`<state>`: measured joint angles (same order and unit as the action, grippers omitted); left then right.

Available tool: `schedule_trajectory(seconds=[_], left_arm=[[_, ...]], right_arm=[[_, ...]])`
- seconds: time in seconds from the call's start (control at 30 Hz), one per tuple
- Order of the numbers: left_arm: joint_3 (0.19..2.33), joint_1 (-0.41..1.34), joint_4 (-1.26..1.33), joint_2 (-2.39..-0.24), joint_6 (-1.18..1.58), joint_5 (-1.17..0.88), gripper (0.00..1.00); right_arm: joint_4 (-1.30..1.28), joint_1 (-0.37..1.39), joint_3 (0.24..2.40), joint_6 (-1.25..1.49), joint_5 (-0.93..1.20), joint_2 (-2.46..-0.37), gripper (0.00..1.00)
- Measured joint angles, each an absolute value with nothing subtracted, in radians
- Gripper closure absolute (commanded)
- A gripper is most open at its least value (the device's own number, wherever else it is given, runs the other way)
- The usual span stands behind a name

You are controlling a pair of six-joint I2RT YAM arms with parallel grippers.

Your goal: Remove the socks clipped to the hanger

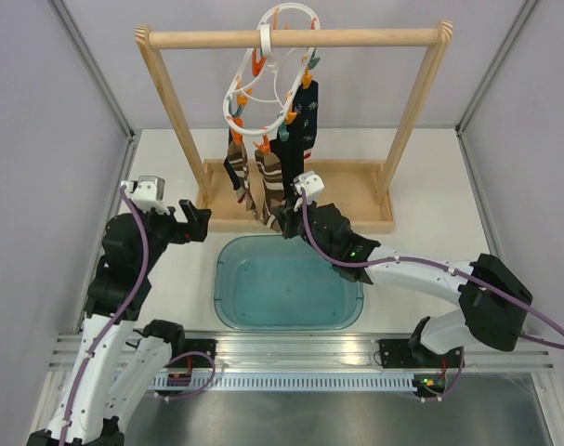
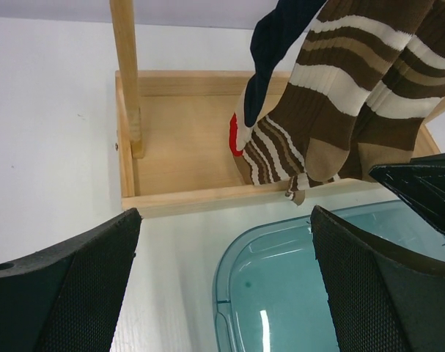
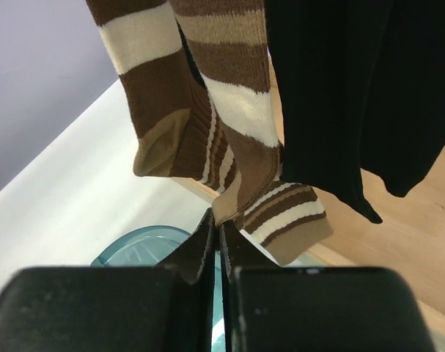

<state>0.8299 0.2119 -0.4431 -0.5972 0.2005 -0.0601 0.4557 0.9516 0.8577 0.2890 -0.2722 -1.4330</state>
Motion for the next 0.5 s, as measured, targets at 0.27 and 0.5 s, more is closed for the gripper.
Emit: schedule_trajectory(seconds=[0.27,0.5], left_arm=[[0.828,0.225,-0.410,-0.596,0.203,-0.130,0.00],[0.908,0.249,-0.407,-0.605,0.257,-0.167,0.00]], right_arm=[[0.452,0.963,0.861,0.282,-0.295,-1.435,0.99],[0.433,1.014,0.917,0.257,-0.317,-1.435,0.99]])
